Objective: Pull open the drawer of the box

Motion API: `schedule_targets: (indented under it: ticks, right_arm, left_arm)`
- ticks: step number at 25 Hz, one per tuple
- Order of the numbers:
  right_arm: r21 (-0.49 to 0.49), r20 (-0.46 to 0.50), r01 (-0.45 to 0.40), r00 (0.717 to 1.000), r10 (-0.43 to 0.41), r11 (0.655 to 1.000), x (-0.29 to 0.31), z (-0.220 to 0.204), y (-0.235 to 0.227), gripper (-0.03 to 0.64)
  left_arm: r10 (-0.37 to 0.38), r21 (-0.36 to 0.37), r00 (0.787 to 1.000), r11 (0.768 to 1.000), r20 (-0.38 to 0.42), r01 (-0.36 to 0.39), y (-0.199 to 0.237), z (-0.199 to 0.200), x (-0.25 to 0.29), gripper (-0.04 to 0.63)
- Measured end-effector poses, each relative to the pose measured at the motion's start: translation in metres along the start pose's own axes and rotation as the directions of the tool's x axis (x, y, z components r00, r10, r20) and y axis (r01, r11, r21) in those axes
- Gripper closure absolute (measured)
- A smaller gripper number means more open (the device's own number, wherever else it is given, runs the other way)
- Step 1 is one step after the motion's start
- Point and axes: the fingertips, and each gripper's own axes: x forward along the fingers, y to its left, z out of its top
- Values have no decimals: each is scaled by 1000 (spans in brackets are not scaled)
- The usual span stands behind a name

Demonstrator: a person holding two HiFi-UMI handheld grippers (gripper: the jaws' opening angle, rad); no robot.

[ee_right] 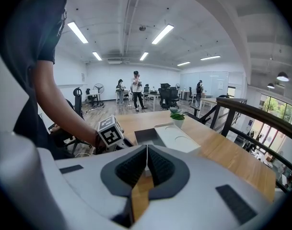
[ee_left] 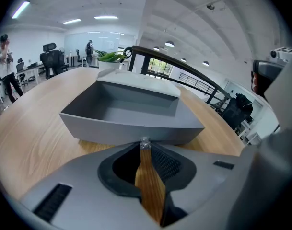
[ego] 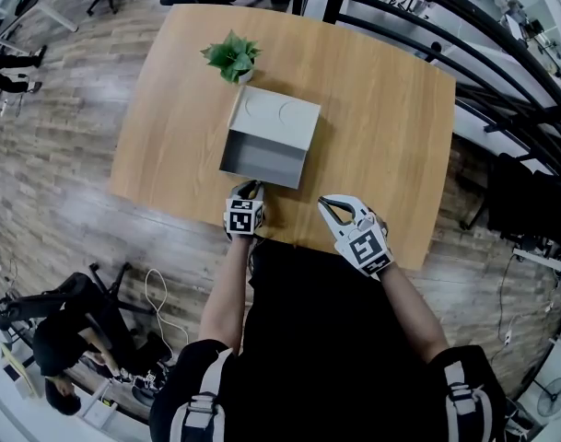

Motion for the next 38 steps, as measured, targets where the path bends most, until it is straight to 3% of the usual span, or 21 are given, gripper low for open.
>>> schedule_targets:
  ticks: [12,19,23,27,30,34,38]
  right_arm:
    - [-17,24,-20,1000,20,1000,-6,3,10,592]
    - [-28,49,-33,998,34,999,-10,5,16,592]
    - [-40,64,-44,997,47,998,-9,6,21,592]
    - [-63,77,-51,995,55,997,-15,9,26,592]
    - [-78,87,-60,994,67,995,-20,10,30,592]
    - [-101,88,-77,992,86,992,-23,9,32,592]
    - [-135,90,-91,991,103,987,-26,8,31,592]
  left_arm:
    - [36,-65,999,997,-7,-36,5,-20,-19,512]
    - [56,-44,998,998,31,-55,-9,-20,-48,517]
    - [113,-6,987,994,117,-113,-15,-3,-74,568]
    - [130,5,972,991,198,-134,-29,11,-103,572]
    - [109,31,963,992,247,-120,-45,21,-123,572]
    - [24,51,940,998,341,-44,-77,45,-150,572]
    - [4,76,916,996,401,-38,-101,63,-169,572]
